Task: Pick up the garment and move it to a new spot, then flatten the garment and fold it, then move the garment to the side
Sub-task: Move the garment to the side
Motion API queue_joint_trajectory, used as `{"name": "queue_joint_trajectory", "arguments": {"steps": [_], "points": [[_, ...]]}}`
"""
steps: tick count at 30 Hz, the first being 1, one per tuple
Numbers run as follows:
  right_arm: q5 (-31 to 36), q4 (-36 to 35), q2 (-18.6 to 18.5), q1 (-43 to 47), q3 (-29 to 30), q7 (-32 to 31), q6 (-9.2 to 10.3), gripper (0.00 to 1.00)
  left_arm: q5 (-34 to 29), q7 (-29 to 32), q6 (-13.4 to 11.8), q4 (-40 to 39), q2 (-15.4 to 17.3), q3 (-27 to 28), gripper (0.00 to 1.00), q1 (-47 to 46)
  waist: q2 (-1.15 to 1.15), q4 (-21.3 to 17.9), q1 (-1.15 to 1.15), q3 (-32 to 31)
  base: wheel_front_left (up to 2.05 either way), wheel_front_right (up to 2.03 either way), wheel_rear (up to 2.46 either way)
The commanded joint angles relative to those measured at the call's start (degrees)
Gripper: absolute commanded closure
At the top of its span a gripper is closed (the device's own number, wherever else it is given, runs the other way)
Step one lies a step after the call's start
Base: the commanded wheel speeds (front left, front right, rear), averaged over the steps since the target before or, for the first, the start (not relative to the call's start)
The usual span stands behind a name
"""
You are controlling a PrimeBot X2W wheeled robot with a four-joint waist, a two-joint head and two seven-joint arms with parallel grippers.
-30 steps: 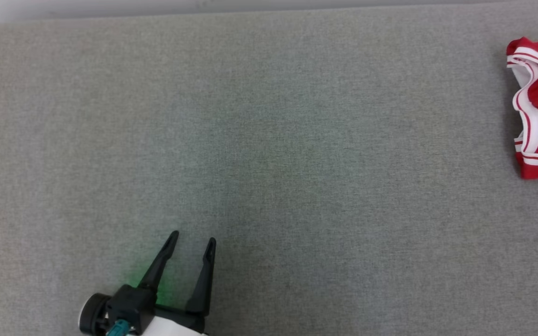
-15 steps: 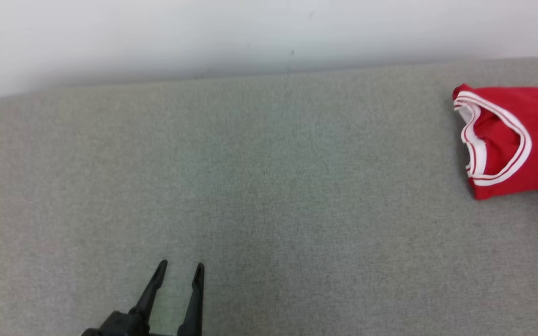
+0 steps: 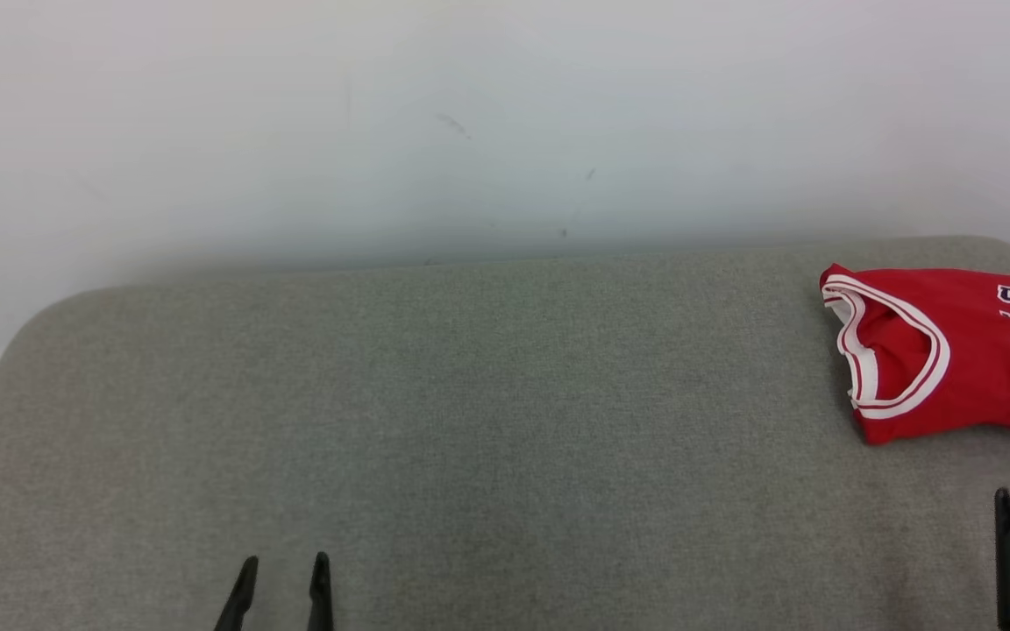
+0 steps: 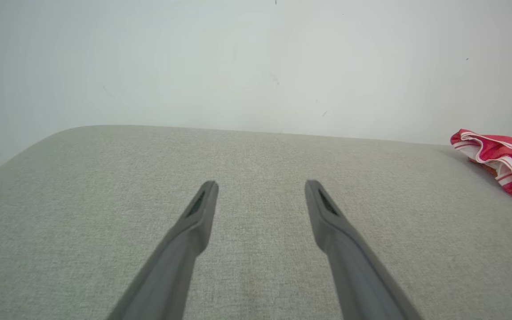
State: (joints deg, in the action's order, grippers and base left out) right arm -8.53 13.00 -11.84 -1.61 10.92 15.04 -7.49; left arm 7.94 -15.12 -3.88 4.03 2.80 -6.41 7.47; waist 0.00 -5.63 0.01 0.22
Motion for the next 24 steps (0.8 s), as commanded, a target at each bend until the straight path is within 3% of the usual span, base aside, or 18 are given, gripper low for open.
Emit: {"name": "queue_joint_trajectory", "arguments": {"steps": [1,8,24], "points": [[1.72,-1.44,1.45,2.76,-0.4,0.11,0.02,0.0,-0.22,0.03,-0.62,0.5,0.24,0.59,0.0,1.28,0.0,0.65,-0.01,-1.47,0.0,0.0,0.0],[4.7,-3.65,6.21,8.32,-2.97,0.11,0.03,0.0,0.28,0.03,-0.3,1.63,0.23,0.85,0.0,2.9,0.0,1.85,-0.01,-3.81,0.0,0.0,0.0],[4.41,-2.27,8.73,11.66,-4.05,0.12,0.03,0.0,-0.49,0.03,1.38,2.82,0.23,-1.16,0.0,2.53,0.0,4.15,-0.01,-5.48,0.0,0.0,0.0]]}}
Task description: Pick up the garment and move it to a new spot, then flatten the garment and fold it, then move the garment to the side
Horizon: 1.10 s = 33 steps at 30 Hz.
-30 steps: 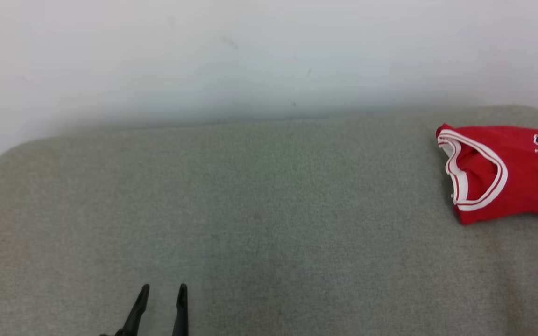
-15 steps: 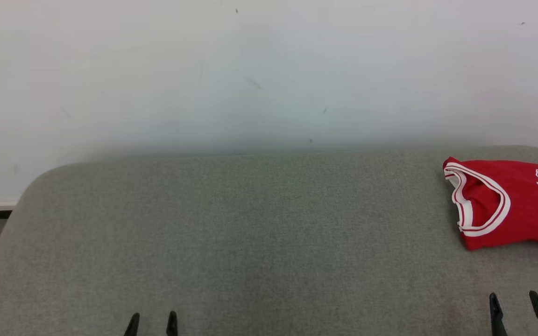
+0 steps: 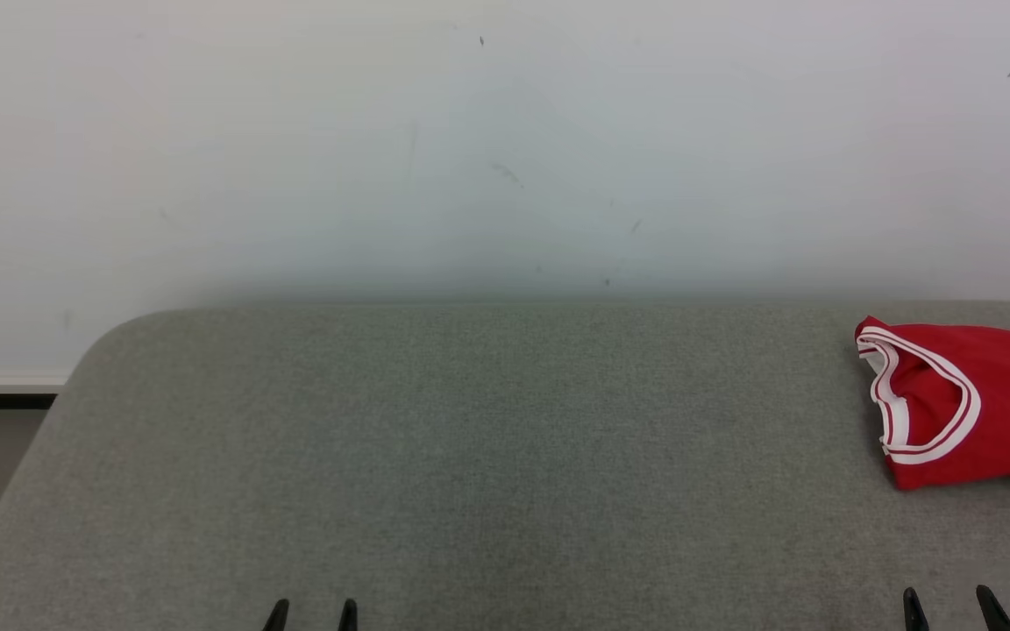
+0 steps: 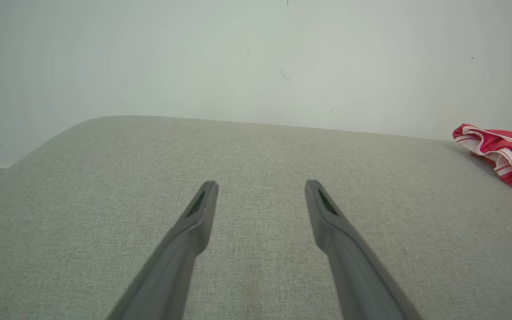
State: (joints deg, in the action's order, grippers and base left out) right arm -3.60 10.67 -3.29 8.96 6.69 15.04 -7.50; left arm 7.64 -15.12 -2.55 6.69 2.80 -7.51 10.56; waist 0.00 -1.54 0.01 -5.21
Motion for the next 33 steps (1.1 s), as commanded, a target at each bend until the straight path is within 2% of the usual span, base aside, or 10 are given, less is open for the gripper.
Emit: {"name": "queue_joint_trajectory", "arguments": {"steps": [1,15,24,25,29,33], "points": [[-0.48,0.05,0.25,1.14,0.0,0.12,0.04,0.0,0.08,0.03,0.06,0.19,0.24,-0.2,0.0,-0.71,0.0,-0.02,-0.01,-0.05,0.0,0.0,0.0],[-0.97,0.08,0.38,0.98,-0.39,0.12,0.04,0.0,0.6,0.03,-0.24,0.71,0.23,-0.63,0.0,-0.98,0.0,-1.62,-0.01,-0.18,0.0,0.0,0.0],[-1.52,-0.06,0.37,1.38,-0.35,0.12,0.04,0.0,0.47,0.03,0.4,1.01,0.23,-0.05,0.0,-1.38,0.0,-1.91,-0.01,-0.32,0.0,0.0,0.0],[-1.45,0.15,0.34,0.66,-0.54,0.0,0.0,1.0,0.29,0.0,0.4,0.8,0.01,-0.18,1.0,-0.95,0.0,-1.92,-0.01,-0.32,0.0,0.0,0.0],[-1.51,2.16,0.83,0.77,-0.66,-0.33,0.0,1.0,0.26,0.0,0.51,2.75,-0.12,-0.47,1.0,-0.11,0.0,-1.92,-0.01,-0.32,0.0,0.0,0.0],[-5.86,2.84,0.88,-0.48,-0.22,-1.82,0.0,1.0,4.75,0.94,0.98,2.98,-0.03,0.08,1.0,-0.8,0.0,-1.82,-0.01,-0.15,0.0,0.0,0.0]]}}
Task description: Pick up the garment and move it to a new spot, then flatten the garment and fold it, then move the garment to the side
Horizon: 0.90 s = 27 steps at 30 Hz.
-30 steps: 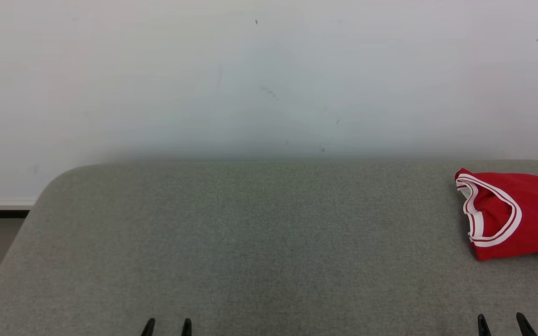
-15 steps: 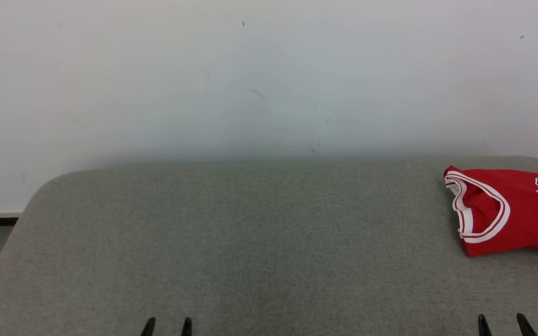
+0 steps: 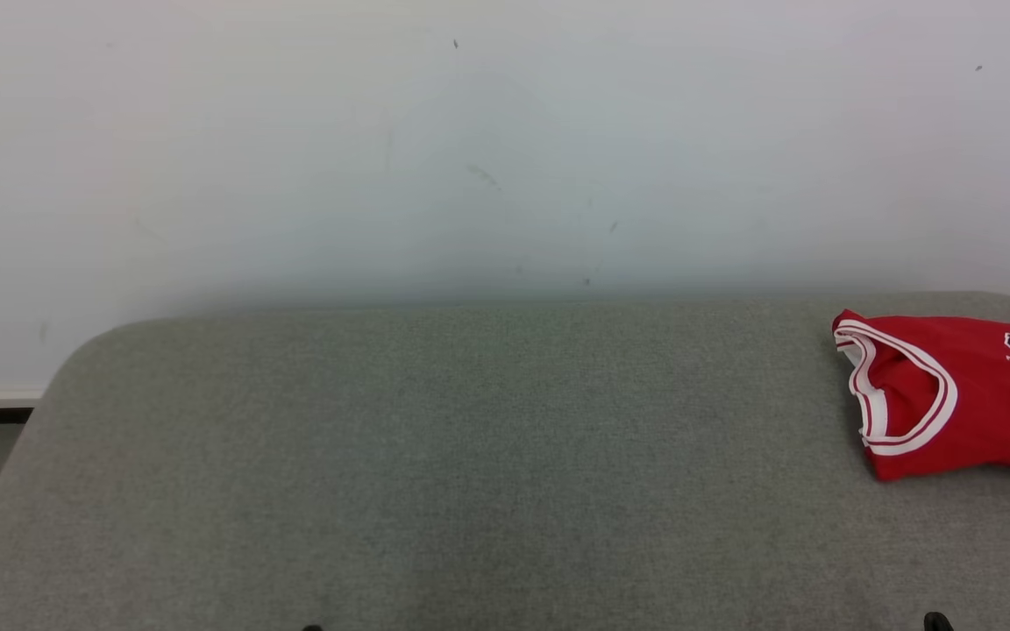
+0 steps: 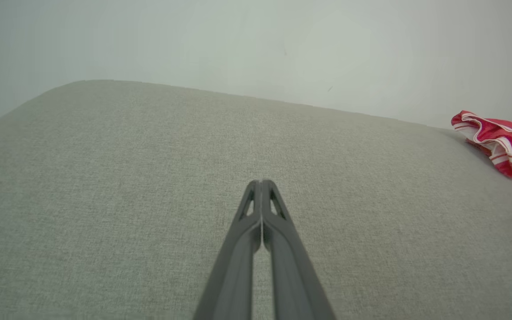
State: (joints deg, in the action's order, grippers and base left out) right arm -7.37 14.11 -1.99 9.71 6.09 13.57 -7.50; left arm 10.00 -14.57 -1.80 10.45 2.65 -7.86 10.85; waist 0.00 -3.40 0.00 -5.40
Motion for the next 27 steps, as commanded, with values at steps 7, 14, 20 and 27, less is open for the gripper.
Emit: {"name": "queue_joint_trajectory", "arguments": {"steps": [7,14,20,27], "points": [[-10.28,-0.77,-0.49,-2.59,0.24,-2.17,0.0,1.0,10.47,2.21,1.12,-0.26,0.37,1.54,1.0,-2.75,0.0,0.23,0.0,0.36,0.0,0.0,0.0],[-17.79,-0.89,-0.55,-3.86,0.13,-3.83,0.0,1.0,17.88,3.91,1.94,0.24,0.58,2.58,1.0,-4.28,0.0,0.43,0.0,0.68,0.0,0.0,0.0],[-23.75,-0.9,-0.61,-4.94,0.13,-5.24,0.0,1.0,23.76,5.26,2.6,0.54,0.72,3.43,1.0,-5.48,0.0,0.59,0.0,0.95,0.0,0.0,0.0],[-30.16,-0.86,-0.67,-6.14,0.17,-6.8,0.0,1.0,30.12,6.76,3.32,0.78,0.85,4.4,1.0,-6.74,0.0,0.79,0.0,1.27,0.0,0.0,0.0]]}}
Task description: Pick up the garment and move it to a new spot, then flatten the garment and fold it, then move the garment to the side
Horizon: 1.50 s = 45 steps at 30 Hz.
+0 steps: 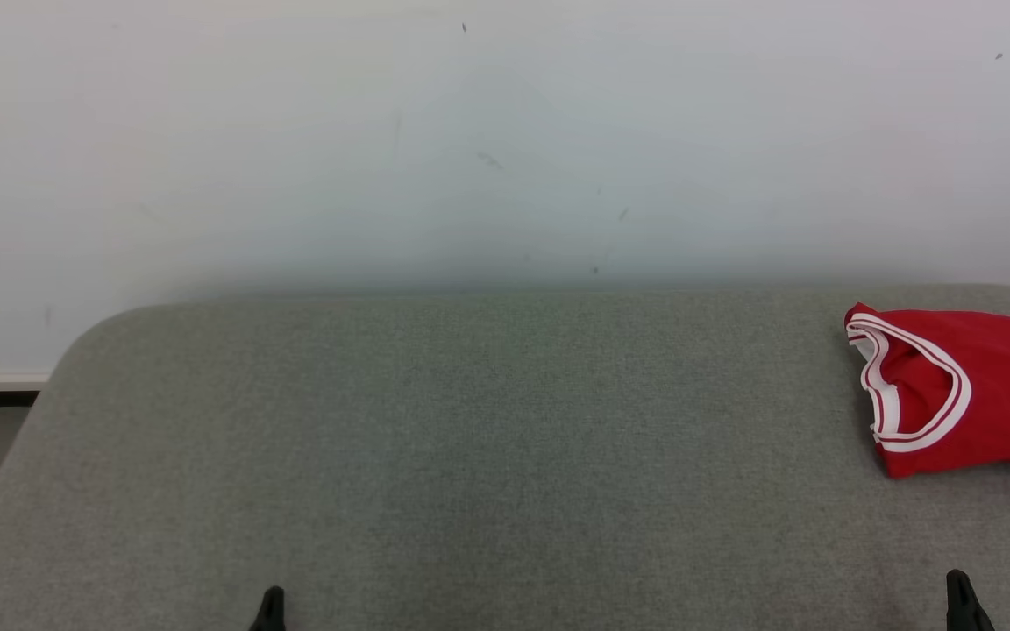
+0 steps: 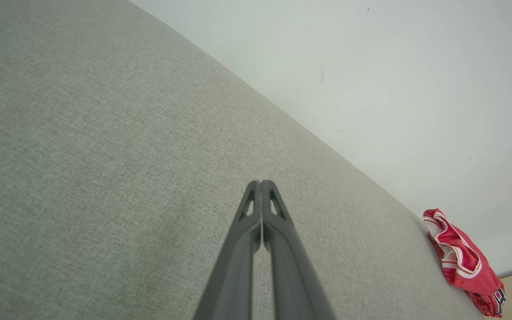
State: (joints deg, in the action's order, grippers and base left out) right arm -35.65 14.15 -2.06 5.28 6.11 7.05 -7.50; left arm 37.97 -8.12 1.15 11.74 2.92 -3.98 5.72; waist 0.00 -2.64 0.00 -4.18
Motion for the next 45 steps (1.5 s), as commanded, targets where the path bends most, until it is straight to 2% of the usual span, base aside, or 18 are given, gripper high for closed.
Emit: {"name": "queue_joint_trajectory", "arguments": {"steps": [1,18,45], "points": [[-2.79,-0.89,-0.61,-1.85,0.15,-0.49,0.0,1.0,2.98,0.54,0.49,-0.47,0.61,0.66,1.0,-1.79,0.0,0.06,0.0,0.09,0.0,0.0,0.0],[-16.37,-0.74,-0.75,-4.43,0.26,-3.81,0.01,1.0,16.33,3.78,1.96,0.15,0.79,2.8,1.0,-4.41,0.0,0.53,0.0,0.87,0.0,0.0,0.0],[-33.24,-0.54,-0.91,-7.58,0.38,-7.96,0.01,1.0,32.57,8.08,3.88,1.05,0.86,5.65,1.0,-7.69,0.0,1.25,0.0,2.05,0.0,0.0,0.0]]}}
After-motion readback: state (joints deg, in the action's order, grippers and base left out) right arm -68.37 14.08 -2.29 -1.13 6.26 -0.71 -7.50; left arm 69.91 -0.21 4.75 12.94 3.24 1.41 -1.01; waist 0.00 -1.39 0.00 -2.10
